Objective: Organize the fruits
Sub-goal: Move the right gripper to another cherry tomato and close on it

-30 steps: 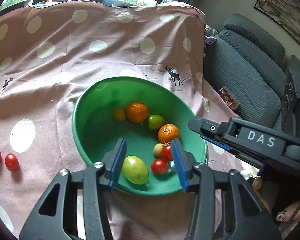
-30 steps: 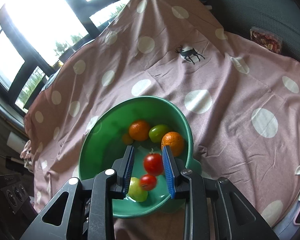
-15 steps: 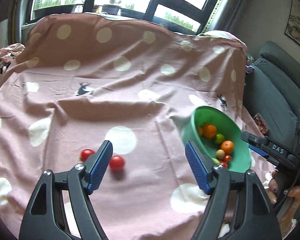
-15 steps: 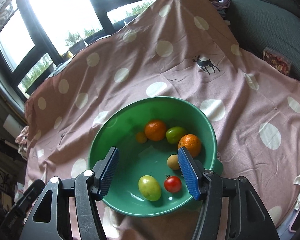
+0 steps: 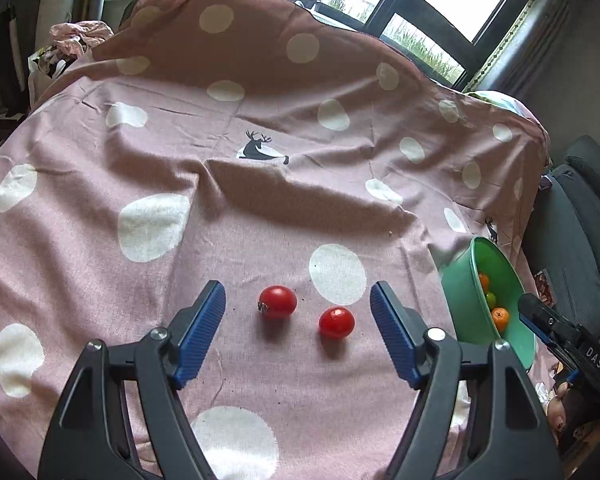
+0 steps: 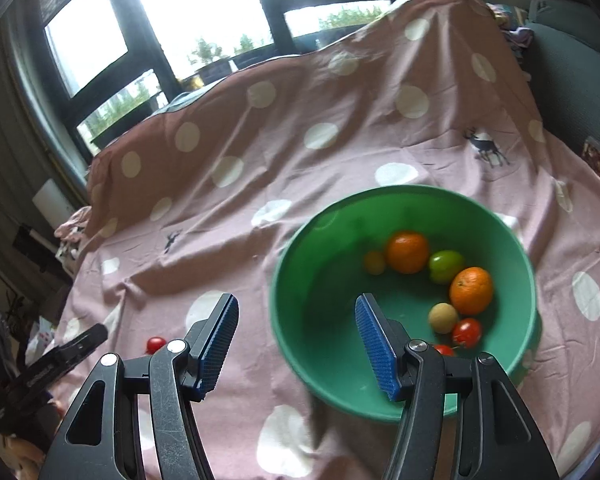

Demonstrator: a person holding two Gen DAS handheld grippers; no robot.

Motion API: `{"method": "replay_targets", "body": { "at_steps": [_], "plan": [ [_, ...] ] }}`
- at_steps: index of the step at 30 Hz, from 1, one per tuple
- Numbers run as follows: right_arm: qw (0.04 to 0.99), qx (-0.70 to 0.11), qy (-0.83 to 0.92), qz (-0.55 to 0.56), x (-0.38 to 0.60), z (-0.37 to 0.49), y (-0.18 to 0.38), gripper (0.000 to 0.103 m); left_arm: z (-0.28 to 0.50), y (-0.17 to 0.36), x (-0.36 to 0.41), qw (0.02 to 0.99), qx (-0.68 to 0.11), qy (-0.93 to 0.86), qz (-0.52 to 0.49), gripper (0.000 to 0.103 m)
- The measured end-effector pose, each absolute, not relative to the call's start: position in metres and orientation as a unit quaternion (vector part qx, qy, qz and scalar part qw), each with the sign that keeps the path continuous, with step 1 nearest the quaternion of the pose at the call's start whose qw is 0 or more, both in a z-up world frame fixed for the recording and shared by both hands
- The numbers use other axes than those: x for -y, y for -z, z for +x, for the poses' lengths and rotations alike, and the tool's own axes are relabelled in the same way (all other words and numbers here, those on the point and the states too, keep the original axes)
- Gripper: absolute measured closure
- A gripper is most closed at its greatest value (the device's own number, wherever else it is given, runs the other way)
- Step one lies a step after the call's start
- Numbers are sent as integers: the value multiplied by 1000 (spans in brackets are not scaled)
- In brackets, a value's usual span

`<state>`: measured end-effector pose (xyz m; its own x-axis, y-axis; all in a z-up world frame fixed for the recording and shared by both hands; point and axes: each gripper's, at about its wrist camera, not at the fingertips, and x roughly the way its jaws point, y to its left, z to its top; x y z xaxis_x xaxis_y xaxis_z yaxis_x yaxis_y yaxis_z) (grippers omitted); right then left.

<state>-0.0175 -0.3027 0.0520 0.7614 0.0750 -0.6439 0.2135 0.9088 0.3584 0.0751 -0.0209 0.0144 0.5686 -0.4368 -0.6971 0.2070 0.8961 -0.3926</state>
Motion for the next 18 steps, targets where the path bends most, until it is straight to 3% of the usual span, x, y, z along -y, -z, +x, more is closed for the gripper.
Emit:
{"method": "replay_targets", "body": {
  "at_steps": [5,7,9,13,15,18],
  "plan": [
    [898,-385,-43,210,264,12,-40,42,88,1,27,873,-440,179,-113,31],
    [891,-401,-67,199,246,25,-33,42,95,8,27,870,-443,184,-116,44],
    [884,-417,-90,189,229,37,-24,50,103,16,29,860,-459,193,-111,55],
    [866,-453,-118,177,201,53,2,54,111,28,31,848,-482,191,-113,57],
    [861,-467,-116,168,194,58,11,63,115,32,31,846,-488,186,-112,58],
    [861,-472,-105,157,192,63,17,64,120,39,28,837,-501,185,-121,61]
  ]
}}
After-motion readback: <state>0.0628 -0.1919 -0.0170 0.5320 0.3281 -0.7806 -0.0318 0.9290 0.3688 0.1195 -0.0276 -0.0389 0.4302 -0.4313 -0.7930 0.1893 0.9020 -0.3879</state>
